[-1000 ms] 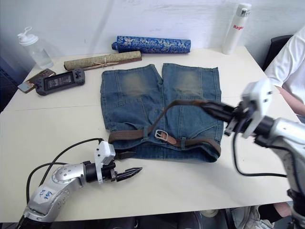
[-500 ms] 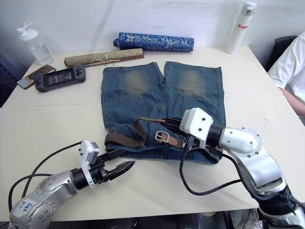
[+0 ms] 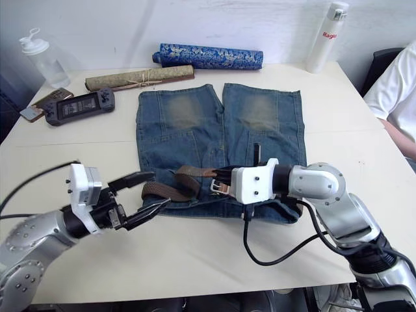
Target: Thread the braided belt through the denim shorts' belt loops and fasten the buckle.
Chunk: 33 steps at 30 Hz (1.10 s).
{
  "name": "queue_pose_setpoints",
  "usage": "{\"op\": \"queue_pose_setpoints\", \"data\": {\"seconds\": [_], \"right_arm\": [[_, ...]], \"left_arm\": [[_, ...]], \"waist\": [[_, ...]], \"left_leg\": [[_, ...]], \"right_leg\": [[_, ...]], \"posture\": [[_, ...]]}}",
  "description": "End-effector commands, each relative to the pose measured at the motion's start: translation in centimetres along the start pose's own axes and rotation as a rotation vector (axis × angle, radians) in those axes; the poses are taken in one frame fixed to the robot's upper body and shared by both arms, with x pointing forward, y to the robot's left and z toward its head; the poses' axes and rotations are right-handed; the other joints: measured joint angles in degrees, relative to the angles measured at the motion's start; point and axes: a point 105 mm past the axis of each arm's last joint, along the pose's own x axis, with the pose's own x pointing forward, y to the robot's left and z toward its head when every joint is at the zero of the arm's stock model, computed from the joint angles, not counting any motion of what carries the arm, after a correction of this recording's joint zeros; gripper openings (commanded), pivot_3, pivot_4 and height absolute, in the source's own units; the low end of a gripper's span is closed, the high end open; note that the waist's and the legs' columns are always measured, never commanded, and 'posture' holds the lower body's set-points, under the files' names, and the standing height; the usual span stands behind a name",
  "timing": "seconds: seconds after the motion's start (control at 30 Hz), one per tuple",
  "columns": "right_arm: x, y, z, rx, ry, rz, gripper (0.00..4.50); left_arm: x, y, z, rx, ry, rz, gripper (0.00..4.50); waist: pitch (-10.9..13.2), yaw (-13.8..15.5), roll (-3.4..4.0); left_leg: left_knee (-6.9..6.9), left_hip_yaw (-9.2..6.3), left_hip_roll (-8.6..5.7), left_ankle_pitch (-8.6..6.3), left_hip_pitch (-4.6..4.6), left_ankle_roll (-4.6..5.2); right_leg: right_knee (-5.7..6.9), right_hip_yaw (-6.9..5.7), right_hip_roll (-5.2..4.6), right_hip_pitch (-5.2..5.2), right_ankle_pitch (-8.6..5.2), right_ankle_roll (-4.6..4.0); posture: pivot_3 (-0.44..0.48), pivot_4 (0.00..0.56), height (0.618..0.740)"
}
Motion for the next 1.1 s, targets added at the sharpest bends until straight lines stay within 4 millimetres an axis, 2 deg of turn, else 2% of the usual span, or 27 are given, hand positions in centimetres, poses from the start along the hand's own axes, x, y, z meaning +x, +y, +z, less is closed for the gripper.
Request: {"op": "queue_pose_setpoints", "data": {"seconds": [0.03,0.17,0.23,0.37,0.6,0.63,0.7,0.8,0.83,0.9,1.1], "right_arm": [[0.4,-0.2,0.7,-0.063,-0.024,0.013,0.00],[0.9,-0.4,1.1,-0.083,-0.040,0.017,0.00],[1.1,-0.5,1.3,-0.092,-0.046,0.016,0.00],[1.3,-0.7,1.4,-0.097,-0.048,0.007,0.00],[1.3,-0.7,1.6,-0.095,-0.049,-0.006,0.00],[1.3,-0.7,1.6,-0.094,-0.050,-0.008,0.00],[1.3,-0.8,1.6,-0.090,-0.050,-0.013,0.00],[1.4,-0.9,1.7,-0.082,-0.049,-0.023,0.00],[1.4,-1.0,1.6,-0.085,-0.045,-0.029,0.00],[1.4,-1.2,1.6,-0.086,-0.040,-0.038,0.00],[1.3,-1.6,1.5,-0.082,-0.036,-0.056,0.00]], "left_arm": [[0.7,0.3,0.7,0.249,-0.041,0.024,4.47],[2.2,0.8,0.2,0.411,-0.052,0.042,4.47],[3.5,1.1,0.3,0.421,-0.063,0.062,4.47],[5.9,0.4,1.3,0.416,-0.094,0.036,4.47],[6.5,0.4,1.5,0.399,-0.085,0.024,4.47],[6.5,0.4,1.5,0.404,-0.083,0.019,3.96],[6.3,0.3,1.4,0.407,-0.075,0.010,3.28],[5.9,0.0,1.3,0.405,-0.071,-0.014,1.77],[5.7,-0.1,1.2,0.398,-0.071,-0.016,1.58],[5.3,-0.1,0.9,0.415,-0.047,-0.015,0.76],[4.6,0.1,1.2,0.398,-0.079,0.012,0.76]], "waist": [[0.02,0.01,-0.03],[0.07,-0.01,-0.10],[0.08,0.14,-0.12],[0.14,0.08,-0.22],[0.14,-0.77,-0.23],[0.15,-0.85,-0.23],[0.15,-1.02,-0.24],[0.15,-1.25,-0.23],[0.15,-1.31,-0.23],[0.15,-1.32,-0.23],[0.15,-1.27,-0.24]], "left_leg": [[-0.01,0.03,0.00,0.00,-0.01,0.00],[0.00,0.02,0.00,0.00,-0.03,0.00],[0.00,0.01,0.00,0.00,-0.03,0.00],[0.00,-0.01,0.00,0.01,-0.07,-0.02],[-0.18,0.01,0.00,0.07,-0.09,-0.11],[-0.24,0.01,0.00,0.11,-0.09,-0.18],[-0.25,0.01,0.00,0.13,-0.09,-0.21],[-0.25,0.01,0.00,0.14,-0.09,-0.22],[-0.25,0.01,0.00,0.14,-0.08,-0.22],[-0.29,0.02,0.00,0.14,-0.09,-0.22],[-0.30,0.02,0.00,0.16,-0.12,-0.25]], "right_leg": [[0.00,0.02,-0.01,0.00,0.00,0.00],[0.00,0.01,0.00,-0.04,0.03,0.06],[0.02,0.01,0.00,-0.04,0.13,0.25],[0.02,0.00,0.00,-0.05,0.26,0.49],[0.00,0.02,0.00,-0.22,0.26,0.50],[0.00,0.02,0.00,-0.24,0.26,0.50],[0.02,0.02,0.00,-0.25,0.26,0.49],[0.02,0.02,0.00,-0.26,0.26,0.49],[0.02,0.02,0.00,-0.26,0.26,0.49],[0.02,0.04,0.00,-0.29,0.26,0.48],[0.06,0.05,0.00,-0.36,0.26,0.47]], "posture": [[0.000,0.150,0.645],[0.000,0.150,0.645],[0.000,0.150,0.645],[0.000,0.150,0.645],[0.000,0.150,0.645],[0.000,0.150,0.645],[0.000,0.150,0.645],[0.000,0.150,0.645],[0.000,0.150,0.645],[0.000,0.150,0.645],[0.000,0.150,0.645]]}}
